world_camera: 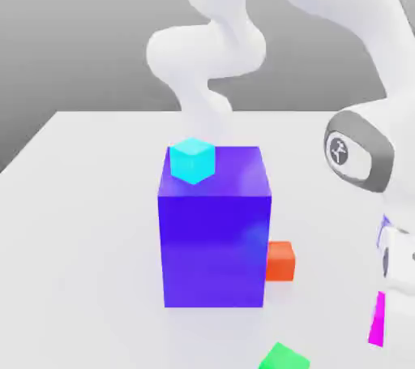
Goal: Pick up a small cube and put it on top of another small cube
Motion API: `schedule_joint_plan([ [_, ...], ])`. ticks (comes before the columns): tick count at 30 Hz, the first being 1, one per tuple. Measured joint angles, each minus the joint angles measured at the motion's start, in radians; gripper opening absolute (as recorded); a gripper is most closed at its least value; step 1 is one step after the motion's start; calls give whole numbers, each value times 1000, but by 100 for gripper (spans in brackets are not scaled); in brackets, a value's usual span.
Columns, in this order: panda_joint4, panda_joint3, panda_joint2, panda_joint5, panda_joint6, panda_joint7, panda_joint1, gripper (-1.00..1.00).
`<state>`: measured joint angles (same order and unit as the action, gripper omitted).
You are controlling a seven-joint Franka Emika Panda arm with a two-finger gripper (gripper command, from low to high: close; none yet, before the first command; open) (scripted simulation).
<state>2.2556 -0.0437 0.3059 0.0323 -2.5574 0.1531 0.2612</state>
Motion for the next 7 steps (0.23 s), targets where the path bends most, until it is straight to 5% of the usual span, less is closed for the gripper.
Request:
schedule_joint_plan([
  [3,27,45,52,-35,-82,31,-50,-100],
  [4,28,49,76,-38,-107,33,-55,100],
  [7,28,49,76,-38,-106,33,-55,100],
])
